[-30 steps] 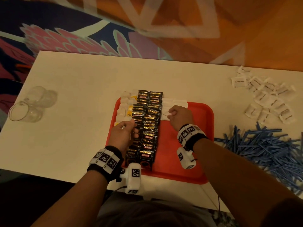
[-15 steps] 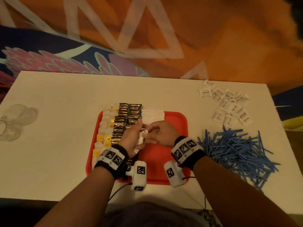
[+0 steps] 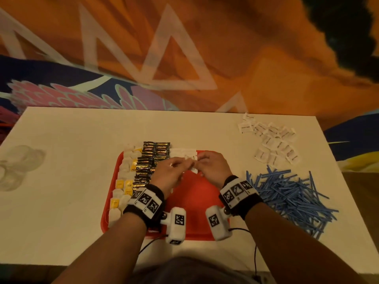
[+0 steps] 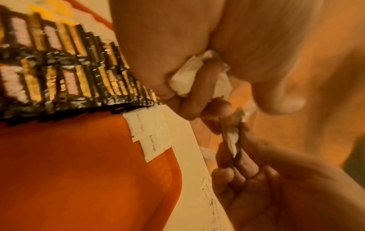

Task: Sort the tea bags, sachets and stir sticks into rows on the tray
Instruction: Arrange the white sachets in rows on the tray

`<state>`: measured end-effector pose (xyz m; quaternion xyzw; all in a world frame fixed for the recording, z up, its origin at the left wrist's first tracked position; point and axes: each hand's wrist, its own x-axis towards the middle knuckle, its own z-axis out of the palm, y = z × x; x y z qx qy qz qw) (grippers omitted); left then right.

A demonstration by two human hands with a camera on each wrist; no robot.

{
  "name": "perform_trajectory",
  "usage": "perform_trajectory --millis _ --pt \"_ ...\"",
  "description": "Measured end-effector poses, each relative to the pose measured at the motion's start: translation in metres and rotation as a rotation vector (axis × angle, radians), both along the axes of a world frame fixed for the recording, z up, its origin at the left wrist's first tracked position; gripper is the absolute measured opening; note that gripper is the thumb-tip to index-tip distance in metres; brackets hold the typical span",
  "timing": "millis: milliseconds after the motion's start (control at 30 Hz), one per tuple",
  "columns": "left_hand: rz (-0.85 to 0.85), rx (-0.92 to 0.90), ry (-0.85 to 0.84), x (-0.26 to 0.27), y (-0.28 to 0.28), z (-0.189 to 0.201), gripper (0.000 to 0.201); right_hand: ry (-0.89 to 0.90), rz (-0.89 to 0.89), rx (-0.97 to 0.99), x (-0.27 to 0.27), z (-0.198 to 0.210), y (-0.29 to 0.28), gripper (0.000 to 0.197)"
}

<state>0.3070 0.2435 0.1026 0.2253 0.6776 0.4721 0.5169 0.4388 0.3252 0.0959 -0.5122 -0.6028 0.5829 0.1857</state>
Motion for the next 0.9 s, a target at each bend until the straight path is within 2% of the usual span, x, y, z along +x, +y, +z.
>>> perform_trajectory --millis 67,167,267,400,467,567,667,767,800,900 --pt "0.018 0.025 0.031 -0.002 0.003 -0.001 0.025 0.045 -0.021 -0.019 0.0 0.002 -0.001 0.016" --pt "0.111 -0.015 -0.064 -0.006 0.004 -0.003 0.027 0.13 -0.107 -0.07 0.0 0.005 -0.004 0.017" --pt "0.139 -0.002 -0.142 -0.004 0.004 -0.005 0.02 0.188 -0.158 -0.137 -0.003 0.0 -0.01 0.015" --pt "0.172 0.042 -0.051 -0.005 0.003 -0.007 0.017 0.218 -0.104 -0.198 -0.005 -0.007 -0.014 0.019" --pt "0.174 0.064 -0.035 -0.008 0.001 -0.008 0.015 0.23 -0.145 -0.219 -0.004 -0.007 -0.012 0.021" --pt "0.036 0.008 0.02 -0.009 -0.002 -0.007 0.005 0.225 -0.205 -0.239 -0.003 -0.002 -0.009 0.005" --pt "-0.06 -0.114 -0.037 -0.01 -0.002 -0.008 0.009 0.122 -0.087 -0.157 -0.002 -0.002 -0.003 0.012" --pt "-0.034 -0.096 -0.018 -0.011 -0.001 -0.005 0.012 0.033 0.069 -0.084 -0.001 0.0 0.001 0.011" --pt "-0.026 -0.065 0.003 -0.01 0.0 -0.004 0.012 0.037 0.054 -0.067 -0.001 0.001 0.001 0.011" --pt "0.008 0.004 0.007 -0.008 0.002 -0.001 0.013 0.058 -0.137 0.037 -0.004 -0.001 -0.002 0.013"
